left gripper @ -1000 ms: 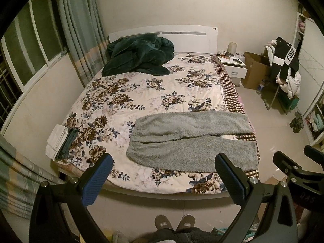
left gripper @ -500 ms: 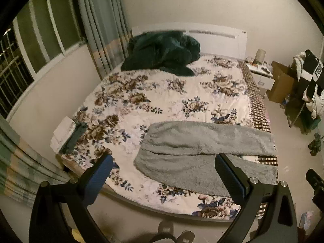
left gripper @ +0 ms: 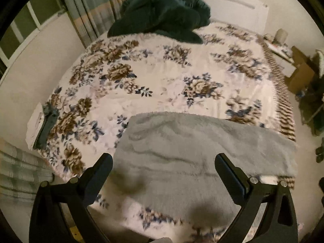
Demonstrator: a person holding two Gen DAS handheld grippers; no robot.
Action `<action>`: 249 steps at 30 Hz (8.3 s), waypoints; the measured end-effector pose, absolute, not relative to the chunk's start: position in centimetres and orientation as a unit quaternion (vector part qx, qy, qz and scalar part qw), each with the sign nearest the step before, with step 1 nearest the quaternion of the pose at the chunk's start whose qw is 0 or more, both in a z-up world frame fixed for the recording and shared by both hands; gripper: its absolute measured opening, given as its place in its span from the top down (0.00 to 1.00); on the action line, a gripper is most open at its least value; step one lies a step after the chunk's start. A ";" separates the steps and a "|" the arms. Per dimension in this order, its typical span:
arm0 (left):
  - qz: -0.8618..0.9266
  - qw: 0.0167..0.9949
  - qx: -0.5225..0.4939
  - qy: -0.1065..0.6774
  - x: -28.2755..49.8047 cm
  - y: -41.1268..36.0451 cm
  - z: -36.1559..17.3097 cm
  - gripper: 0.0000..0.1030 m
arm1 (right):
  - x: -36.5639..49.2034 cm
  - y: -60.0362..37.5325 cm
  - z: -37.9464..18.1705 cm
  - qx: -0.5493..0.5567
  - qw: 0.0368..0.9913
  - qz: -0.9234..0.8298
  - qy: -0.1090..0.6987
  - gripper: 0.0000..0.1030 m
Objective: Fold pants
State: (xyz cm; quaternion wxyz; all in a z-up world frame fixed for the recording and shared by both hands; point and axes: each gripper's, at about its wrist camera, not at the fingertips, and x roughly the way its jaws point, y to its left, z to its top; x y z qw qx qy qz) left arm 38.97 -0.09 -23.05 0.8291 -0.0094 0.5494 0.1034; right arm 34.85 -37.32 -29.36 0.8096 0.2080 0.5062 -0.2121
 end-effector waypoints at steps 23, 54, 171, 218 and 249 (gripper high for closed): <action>0.192 0.642 -0.273 0.690 61.0 5.7 -56.3 0.05 | 60.8 -47.6 -61.8 0.267 0.692 -0.325 0.587 0.00; 0.014 0.794 -0.294 0.531 38.3 12.3 -43.3 0.96 | 37.6 -51.4 -49.5 0.300 0.737 -0.258 0.549 0.91; 0.001 0.755 -0.285 0.590 24.2 0.5 -58.1 0.96 | 8.0 -65.5 -63.9 0.522 0.668 -0.328 0.417 0.96; -0.067 0.750 -0.050 0.656 30.5 -19.7 -62.6 0.00 | 5.5 -73.5 -76.5 0.679 0.673 -0.059 0.286 0.39; -0.096 0.766 -0.042 0.634 29.8 -17.9 -58.8 0.00 | 9.9 -69.5 -64.0 0.545 0.769 -0.148 0.301 0.77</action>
